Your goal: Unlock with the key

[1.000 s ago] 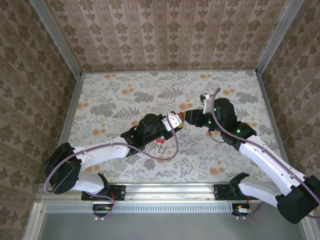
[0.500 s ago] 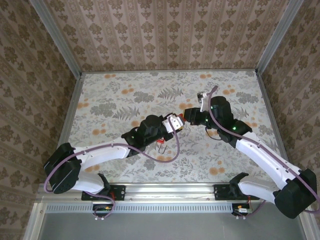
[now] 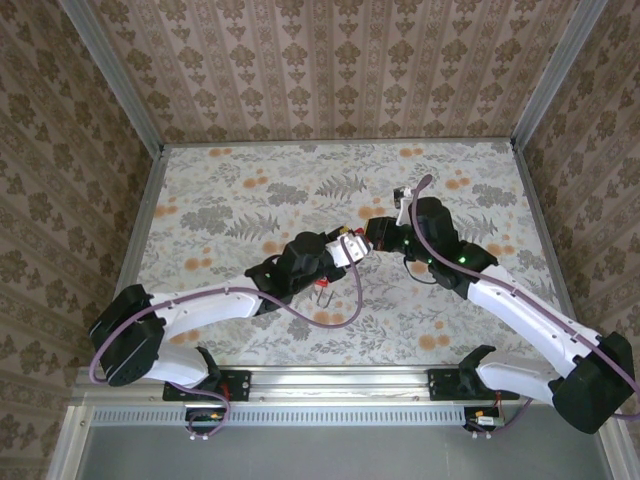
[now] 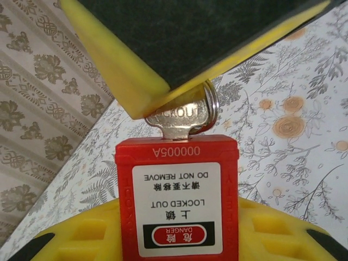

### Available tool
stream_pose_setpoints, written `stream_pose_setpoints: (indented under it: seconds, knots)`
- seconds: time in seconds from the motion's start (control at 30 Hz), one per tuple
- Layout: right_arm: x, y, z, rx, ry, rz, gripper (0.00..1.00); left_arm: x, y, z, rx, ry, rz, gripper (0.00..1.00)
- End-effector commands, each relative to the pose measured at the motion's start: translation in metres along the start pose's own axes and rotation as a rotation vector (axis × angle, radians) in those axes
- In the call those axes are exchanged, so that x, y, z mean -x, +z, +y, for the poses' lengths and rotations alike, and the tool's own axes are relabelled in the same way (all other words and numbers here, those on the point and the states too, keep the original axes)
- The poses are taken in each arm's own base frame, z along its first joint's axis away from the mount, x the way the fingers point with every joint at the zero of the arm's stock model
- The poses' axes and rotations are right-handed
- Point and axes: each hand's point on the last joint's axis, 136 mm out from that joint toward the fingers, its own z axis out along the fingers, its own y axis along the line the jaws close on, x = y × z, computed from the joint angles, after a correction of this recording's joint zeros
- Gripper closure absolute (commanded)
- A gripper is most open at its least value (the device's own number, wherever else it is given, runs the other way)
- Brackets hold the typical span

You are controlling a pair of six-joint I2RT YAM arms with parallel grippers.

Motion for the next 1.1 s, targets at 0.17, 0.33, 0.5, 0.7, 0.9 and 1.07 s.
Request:
stream_pose_setpoints:
  seconds: [0.17,0.33,0.5,0.7,0.9,1.07]
  knots:
    - [-0.014,0.01,-0.008,-0.061,0.161,0.035,0.89,0.034,0.004,0.035,0.23,0.125,-0.053,0.81]
    - [-0.021,0.019,-0.004,-0.037,0.217,0.063,0.89,0.038,0.01,0.037,0.322,0.239,-0.051,0.82]
    - [-0.025,0.026,-0.004,-0.022,0.262,0.076,0.89,0.039,0.017,0.035,0.367,0.336,-0.047,0.82]
    - [-0.025,0.028,-0.004,-0.013,0.277,0.074,0.89,0.04,0.02,0.028,0.377,0.379,-0.051,0.82]
    - [-0.015,0.022,-0.005,-0.011,0.283,0.048,0.87,0.037,0.017,0.025,0.379,0.381,-0.054,0.83]
    - [-0.001,0.013,-0.004,-0.003,0.278,0.015,0.76,0.033,0.016,0.02,0.342,0.352,-0.055,0.84]
